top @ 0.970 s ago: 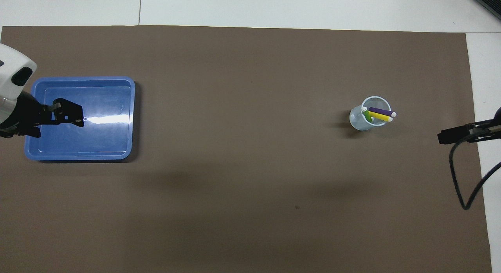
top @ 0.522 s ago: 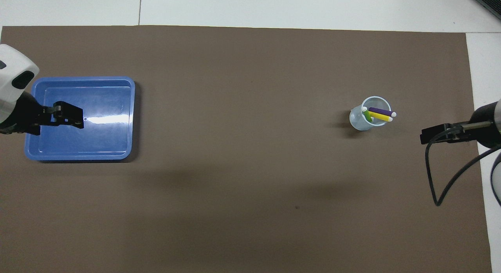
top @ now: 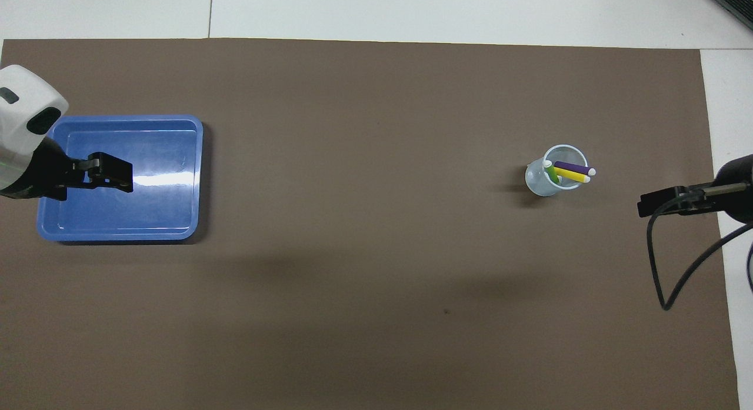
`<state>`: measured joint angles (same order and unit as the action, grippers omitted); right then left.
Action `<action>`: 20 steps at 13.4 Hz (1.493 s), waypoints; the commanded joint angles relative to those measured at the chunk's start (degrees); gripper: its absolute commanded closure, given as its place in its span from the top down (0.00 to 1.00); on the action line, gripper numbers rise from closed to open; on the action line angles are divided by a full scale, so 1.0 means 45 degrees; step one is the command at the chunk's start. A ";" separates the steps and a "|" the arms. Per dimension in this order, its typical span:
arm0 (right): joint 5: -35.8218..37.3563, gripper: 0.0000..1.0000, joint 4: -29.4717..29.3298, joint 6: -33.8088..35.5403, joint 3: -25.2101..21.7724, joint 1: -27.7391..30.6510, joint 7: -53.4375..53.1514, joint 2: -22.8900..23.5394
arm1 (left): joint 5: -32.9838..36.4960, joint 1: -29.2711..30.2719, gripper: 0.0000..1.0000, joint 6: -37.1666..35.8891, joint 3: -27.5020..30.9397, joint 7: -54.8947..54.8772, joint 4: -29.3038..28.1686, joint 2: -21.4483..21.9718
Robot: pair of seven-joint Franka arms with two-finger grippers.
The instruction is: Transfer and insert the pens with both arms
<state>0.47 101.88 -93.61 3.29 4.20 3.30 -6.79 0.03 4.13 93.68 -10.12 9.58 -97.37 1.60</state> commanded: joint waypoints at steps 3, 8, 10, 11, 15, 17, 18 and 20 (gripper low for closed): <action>-0.0163 1.00 0.0094 0.0040 0.0030 0.0181 0.0439 -0.0210 | 0.0033 -0.0273 1.00 -0.0077 0.0258 -0.0312 -0.0099 0.0249; -0.0143 1.00 0.0094 0.0039 0.0030 0.0161 0.0459 -0.0210 | 0.0013 -0.0273 1.00 -0.0057 0.0258 -0.0312 -0.0138 0.0268; -0.0143 1.00 0.0094 0.0020 0.0030 0.0142 0.0459 -0.0210 | -0.0026 -0.0273 1.00 -0.0057 0.0258 -0.0312 -0.0139 0.0268; -0.0143 1.00 0.0094 0.0020 0.0030 0.0142 0.0459 -0.0210 | -0.0065 -0.0273 1.00 -0.0057 0.0258 -0.0293 -0.0139 0.0268; -0.0143 1.00 0.0094 0.0040 0.0030 0.0142 0.0478 -0.0210 | -0.0065 -0.0273 1.00 -0.0057 0.0258 -0.0293 -0.0139 0.0268; -0.0143 1.00 0.0094 0.0020 0.0030 0.0142 0.0557 -0.0210 | -0.0065 -0.0273 1.00 -0.0057 0.0258 -0.0273 -0.0139 0.0268; -0.0143 1.00 0.0114 0.0020 0.0030 0.0142 0.0557 -0.0210 | -0.0065 -0.0273 1.00 -0.0057 0.0258 -0.0273 -0.0139 0.0268; -0.0143 1.00 0.0094 0.0020 0.0030 0.0142 0.0557 -0.0210 | -0.0065 -0.0273 1.00 -0.0038 0.0258 -0.0273 -0.0139 0.0268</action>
<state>0.47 101.87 -93.61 3.22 4.19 4.01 -6.92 -0.03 3.95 93.66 -9.98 8.94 -97.32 1.73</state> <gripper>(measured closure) 0.000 0.000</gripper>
